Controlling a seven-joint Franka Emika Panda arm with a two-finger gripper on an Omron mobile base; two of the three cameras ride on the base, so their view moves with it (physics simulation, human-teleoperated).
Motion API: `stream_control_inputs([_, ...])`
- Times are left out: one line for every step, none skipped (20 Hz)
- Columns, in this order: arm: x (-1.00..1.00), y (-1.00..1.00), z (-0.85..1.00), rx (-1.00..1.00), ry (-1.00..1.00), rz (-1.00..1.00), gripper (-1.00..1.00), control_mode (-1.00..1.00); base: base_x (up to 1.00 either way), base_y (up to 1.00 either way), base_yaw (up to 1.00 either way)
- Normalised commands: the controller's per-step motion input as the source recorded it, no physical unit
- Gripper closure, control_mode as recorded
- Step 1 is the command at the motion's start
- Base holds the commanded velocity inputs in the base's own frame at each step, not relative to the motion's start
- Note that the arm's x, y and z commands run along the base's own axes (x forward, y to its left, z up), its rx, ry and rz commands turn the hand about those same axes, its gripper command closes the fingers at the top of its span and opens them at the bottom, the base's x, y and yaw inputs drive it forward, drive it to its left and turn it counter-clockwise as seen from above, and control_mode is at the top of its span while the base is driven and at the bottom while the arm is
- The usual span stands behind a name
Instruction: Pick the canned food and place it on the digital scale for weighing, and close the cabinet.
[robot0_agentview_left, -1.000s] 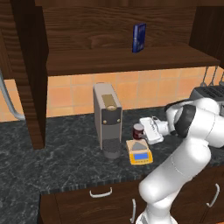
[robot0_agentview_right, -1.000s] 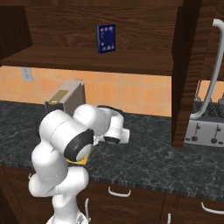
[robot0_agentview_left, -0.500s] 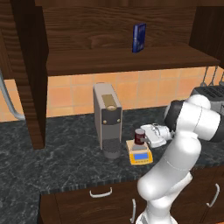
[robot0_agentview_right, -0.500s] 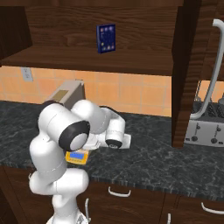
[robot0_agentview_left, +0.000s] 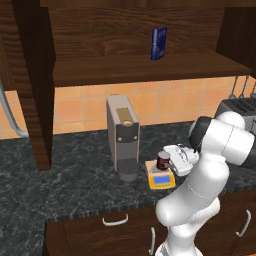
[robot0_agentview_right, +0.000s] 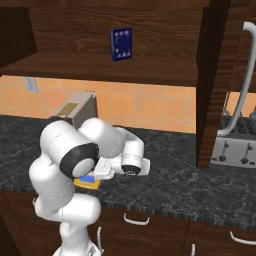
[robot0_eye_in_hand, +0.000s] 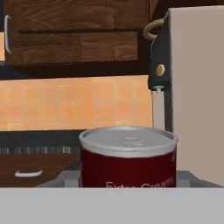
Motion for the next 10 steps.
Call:
stream_control_inputs([-0.79,0.08,0.15,0.0,-0.3,0.0,1.0,-1.0,0.0,0.0,0.0])
stream_control_inputs([-0.6,0.17,0.14,0.0,-0.29,0.0,1.0,-1.0,0.0,0.0,0.0])
stream_control_inputs([-0.31,0.29,0.17,0.0,-0.26,0.0,1.0,-1.0,0.0,0.0,0.0])
stream_control_inputs([-0.04,0.25,0.14,0.0,-0.18,0.0,1.0,-1.0,0.0,0.0,0.0])
stream_control_inputs([0.0,0.34,0.06,-0.02,-0.18,0.0,1.0,-1.0,0.0,0.0,0.0])
stream_control_inputs([0.06,0.28,0.0,0.0,-0.1,0.0,1.0,-1.0,0.0,0.0,0.0])
stream_control_inputs([0.41,0.0,0.0,0.0,0.01,0.0,1.0,-1.0,0.0,0.0,0.0])
stream_control_inputs([0.51,0.0,0.0,0.0,0.05,0.03,1.0,-1.0,0.0,0.0,0.0])
stream_control_inputs([0.26,0.0,0.03,0.0,0.0,0.01,1.0,-1.0,0.0,0.0,0.0])
stream_control_inputs([0.35,0.0,0.01,0.0,0.03,0.0,1.0,-1.0,0.0,0.0,0.0])
